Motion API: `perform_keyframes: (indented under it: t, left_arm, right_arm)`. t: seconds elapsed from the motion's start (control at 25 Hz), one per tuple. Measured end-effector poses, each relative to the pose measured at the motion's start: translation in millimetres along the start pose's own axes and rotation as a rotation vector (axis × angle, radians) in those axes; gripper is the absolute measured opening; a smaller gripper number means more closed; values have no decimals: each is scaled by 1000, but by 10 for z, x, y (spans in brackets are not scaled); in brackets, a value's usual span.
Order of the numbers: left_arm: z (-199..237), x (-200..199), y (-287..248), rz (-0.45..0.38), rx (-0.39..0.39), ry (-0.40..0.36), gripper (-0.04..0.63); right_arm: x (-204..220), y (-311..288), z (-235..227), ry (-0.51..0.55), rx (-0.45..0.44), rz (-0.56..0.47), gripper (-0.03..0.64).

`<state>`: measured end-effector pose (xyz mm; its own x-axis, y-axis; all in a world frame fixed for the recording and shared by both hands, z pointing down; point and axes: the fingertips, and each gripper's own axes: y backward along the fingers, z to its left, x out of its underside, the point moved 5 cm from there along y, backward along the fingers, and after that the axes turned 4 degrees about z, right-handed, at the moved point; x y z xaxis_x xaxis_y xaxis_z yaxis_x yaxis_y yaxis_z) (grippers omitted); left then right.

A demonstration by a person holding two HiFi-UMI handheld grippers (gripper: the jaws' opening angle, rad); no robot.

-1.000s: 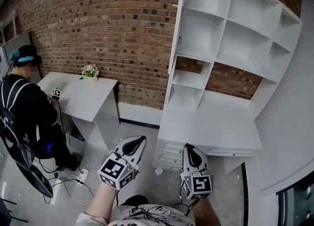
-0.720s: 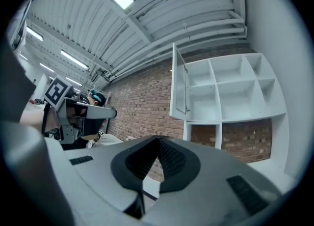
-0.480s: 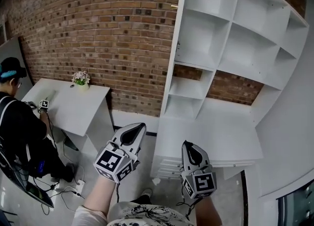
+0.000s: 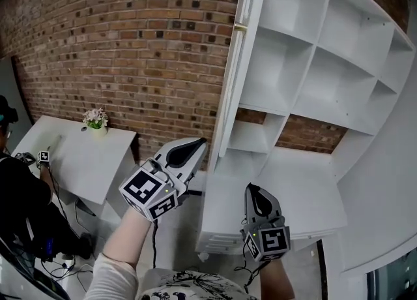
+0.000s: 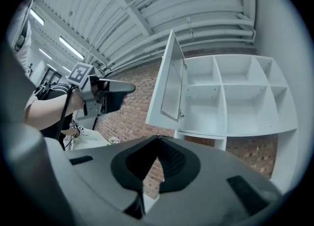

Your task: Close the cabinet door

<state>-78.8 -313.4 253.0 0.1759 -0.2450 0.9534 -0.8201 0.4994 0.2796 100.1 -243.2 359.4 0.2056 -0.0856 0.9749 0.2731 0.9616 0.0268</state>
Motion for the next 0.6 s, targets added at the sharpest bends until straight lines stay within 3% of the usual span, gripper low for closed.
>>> perform_keyframes:
  t: [0.4, 0.6]
  left_arm:
    - [546, -844, -732, -190, 144, -76, 12]
    - [595, -1233, -957, -255, 212, -113, 124]
  right_arm:
    - [-3, -555, -248, 37, 25, 6, 6]
    - [44, -734, -261, 48, 7, 16, 6]
